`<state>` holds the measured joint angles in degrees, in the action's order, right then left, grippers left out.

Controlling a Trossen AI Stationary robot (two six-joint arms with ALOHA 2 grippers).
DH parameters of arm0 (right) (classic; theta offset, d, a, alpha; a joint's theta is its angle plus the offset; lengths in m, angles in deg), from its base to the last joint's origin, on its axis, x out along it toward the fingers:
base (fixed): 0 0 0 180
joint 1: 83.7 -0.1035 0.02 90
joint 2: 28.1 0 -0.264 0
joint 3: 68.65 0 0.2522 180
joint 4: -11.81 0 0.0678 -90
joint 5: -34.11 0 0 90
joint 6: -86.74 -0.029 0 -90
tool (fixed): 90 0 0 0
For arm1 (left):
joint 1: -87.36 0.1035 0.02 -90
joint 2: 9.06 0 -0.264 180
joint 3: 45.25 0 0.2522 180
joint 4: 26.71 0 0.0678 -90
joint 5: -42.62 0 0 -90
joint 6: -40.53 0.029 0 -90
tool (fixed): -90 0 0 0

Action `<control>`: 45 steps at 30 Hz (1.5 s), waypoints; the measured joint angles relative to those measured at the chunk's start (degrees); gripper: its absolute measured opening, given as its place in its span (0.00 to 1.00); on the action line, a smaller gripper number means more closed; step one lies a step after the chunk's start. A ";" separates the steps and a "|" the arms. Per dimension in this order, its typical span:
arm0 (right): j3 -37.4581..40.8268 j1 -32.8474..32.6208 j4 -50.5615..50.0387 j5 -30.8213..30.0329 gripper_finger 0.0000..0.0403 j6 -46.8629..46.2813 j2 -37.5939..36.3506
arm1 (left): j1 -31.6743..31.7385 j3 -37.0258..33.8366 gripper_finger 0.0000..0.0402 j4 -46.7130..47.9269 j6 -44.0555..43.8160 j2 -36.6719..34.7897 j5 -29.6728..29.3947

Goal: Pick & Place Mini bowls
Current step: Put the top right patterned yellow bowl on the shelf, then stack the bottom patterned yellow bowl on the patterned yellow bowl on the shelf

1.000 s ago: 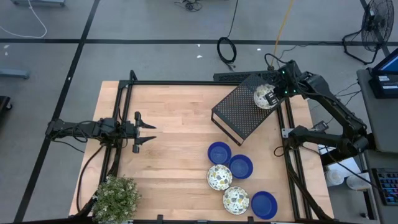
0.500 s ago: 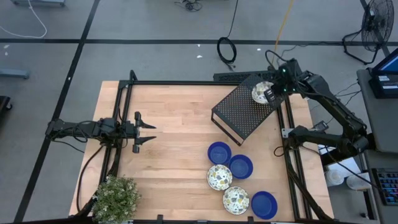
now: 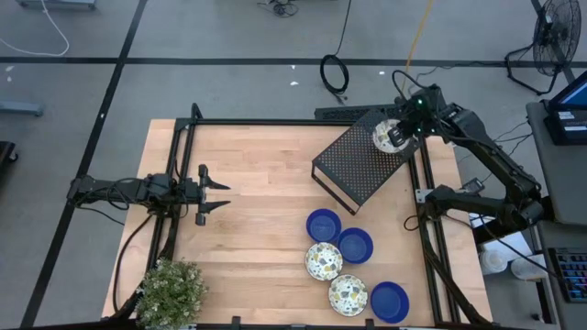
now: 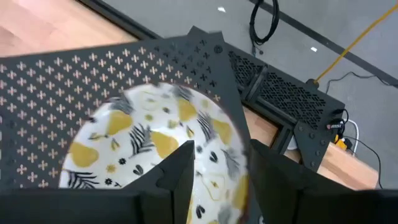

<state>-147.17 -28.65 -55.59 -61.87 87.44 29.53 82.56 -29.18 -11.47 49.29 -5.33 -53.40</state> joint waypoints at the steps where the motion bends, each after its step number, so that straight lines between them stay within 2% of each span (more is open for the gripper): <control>1: 0.00 0.00 0.54 0.00 0.35 0.01 0.00 | 0.01 -0.01 0.49 0.02 0.00 0.00 0.00; 17: 0.02 0.00 2.85 0.35 0.35 0.57 0.00 | 0.02 -0.02 0.49 0.00 0.00 0.01 0.00; 25: 0.04 -0.04 2.83 8.84 0.35 0.10 0.00 | 0.00 0.00 0.49 0.01 0.00 0.01 0.00; 33: 0.04 -0.04 2.83 9.94 0.35 1.15 0.00 | 0.00 0.00 0.49 0.01 0.00 -0.01 0.00; 36: 0.04 -0.04 3.41 14.93 0.35 1.67 -0.02 | 0.02 0.00 0.49 0.02 0.00 0.01 0.00; 41: 0.04 -1.40 6.15 28.25 0.35 2.06 -0.09 | 0.00 0.00 0.49 0.00 0.00 0.01 0.00; 43: 0.04 -3.21 7.18 31.35 0.35 2.42 -0.09 | 0.00 0.00 0.49 0.00 0.00 -0.01 0.00; 45: 0.04 -5.62 8.09 31.82 0.35 2.54 -0.09 | 0.01 -0.01 0.49 0.01 0.00 0.01 0.00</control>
<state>-147.12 -34.28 -47.50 -30.05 89.98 29.44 82.57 -29.19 -11.46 49.29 -5.32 -53.40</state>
